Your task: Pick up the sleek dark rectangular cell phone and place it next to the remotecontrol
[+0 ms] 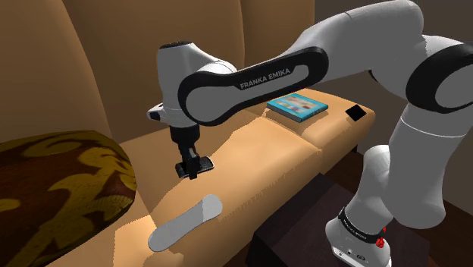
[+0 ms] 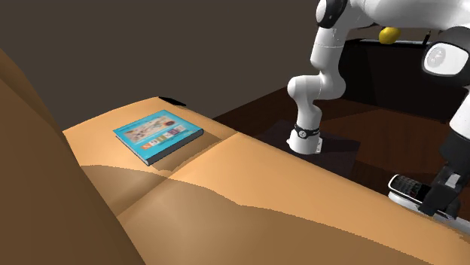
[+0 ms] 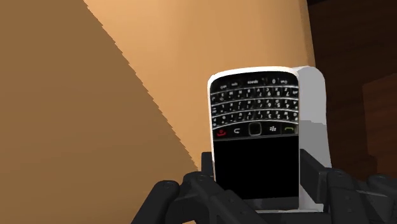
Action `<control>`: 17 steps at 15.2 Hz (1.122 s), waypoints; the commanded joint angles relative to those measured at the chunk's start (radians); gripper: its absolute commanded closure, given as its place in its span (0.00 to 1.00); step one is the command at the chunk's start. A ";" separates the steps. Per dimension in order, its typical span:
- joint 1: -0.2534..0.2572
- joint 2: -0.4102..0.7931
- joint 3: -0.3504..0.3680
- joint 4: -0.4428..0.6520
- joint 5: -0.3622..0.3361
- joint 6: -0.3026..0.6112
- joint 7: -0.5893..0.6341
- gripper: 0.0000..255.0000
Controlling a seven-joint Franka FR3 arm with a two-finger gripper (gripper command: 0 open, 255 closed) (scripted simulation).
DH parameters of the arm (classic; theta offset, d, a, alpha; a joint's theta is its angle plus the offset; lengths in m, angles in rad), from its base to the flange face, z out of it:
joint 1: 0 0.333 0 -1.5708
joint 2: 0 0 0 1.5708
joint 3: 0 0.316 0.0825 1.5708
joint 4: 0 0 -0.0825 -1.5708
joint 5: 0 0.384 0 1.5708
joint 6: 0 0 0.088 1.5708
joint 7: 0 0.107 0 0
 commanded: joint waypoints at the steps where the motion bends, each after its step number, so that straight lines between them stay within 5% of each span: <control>1: 0.025 0.041 0.016 0.061 -0.005 -0.016 0.044 1.00; 10: 0.145 0.264 0.068 0.381 -0.039 -0.104 0.221 1.00; 17: 0.260 0.535 0.084 0.813 -0.077 -0.259 0.336 1.00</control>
